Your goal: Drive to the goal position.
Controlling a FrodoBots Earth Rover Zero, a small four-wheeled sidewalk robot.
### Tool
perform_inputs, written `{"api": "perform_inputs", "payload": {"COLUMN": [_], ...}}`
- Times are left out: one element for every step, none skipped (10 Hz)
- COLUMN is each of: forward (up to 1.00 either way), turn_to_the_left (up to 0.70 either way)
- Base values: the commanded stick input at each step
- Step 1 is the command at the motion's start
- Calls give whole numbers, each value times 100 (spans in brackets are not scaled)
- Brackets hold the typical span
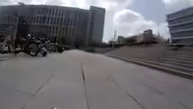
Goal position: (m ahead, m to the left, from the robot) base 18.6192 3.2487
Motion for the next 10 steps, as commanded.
{"api": "perform_inputs", "payload": {"forward": [85, 85, 85, 85, 85, 85, 85, 85, 85, 85], "turn_to_the_left": [0, 0, 0, 0, 27, 27, 8, 0, 0, 0]}}
